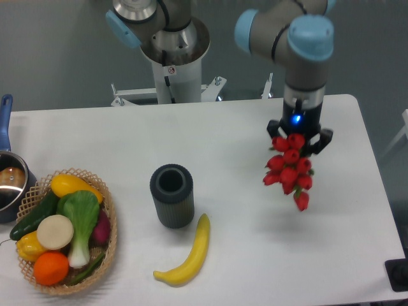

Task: Place the flowers on the table
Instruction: 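Move the held tulips down toward the table beside the banana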

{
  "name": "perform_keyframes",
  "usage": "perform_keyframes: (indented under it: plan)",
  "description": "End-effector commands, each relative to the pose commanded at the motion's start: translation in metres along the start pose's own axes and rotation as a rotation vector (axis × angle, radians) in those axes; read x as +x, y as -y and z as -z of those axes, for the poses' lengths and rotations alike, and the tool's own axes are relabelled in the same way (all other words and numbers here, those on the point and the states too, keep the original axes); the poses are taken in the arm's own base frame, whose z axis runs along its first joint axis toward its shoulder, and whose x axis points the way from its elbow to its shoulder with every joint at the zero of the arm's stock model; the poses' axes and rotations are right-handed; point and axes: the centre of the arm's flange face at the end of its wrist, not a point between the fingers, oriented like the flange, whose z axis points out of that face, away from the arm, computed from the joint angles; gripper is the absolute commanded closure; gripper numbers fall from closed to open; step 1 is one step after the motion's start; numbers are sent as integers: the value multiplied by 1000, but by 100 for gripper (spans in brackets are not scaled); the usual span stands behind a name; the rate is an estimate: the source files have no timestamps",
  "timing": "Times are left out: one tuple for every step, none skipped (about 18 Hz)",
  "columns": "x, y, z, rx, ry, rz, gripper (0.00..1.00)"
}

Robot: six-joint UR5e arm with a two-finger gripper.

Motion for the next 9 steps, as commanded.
perform_keyframes:
  plan:
    - [-1, 11, -10, -2, -8, -14, 61]
    - [-3, 19, -20, -3, -17, -27, 61]
    - [-6, 24, -28, -8, -24, -30, 61]
    - [-6, 29, -39, -12, -34, -38, 61]
    - [-5, 36, -48, -14, -41, -51, 61]
    - [-5, 39, -55, -17, -45, -57, 61]
    - [-7, 40, -59, -19, -48, -58, 61]
    - [-5, 44, -66, -21, -56, -65, 61]
    - [-6, 46, -73, -25, -63, -67, 61]
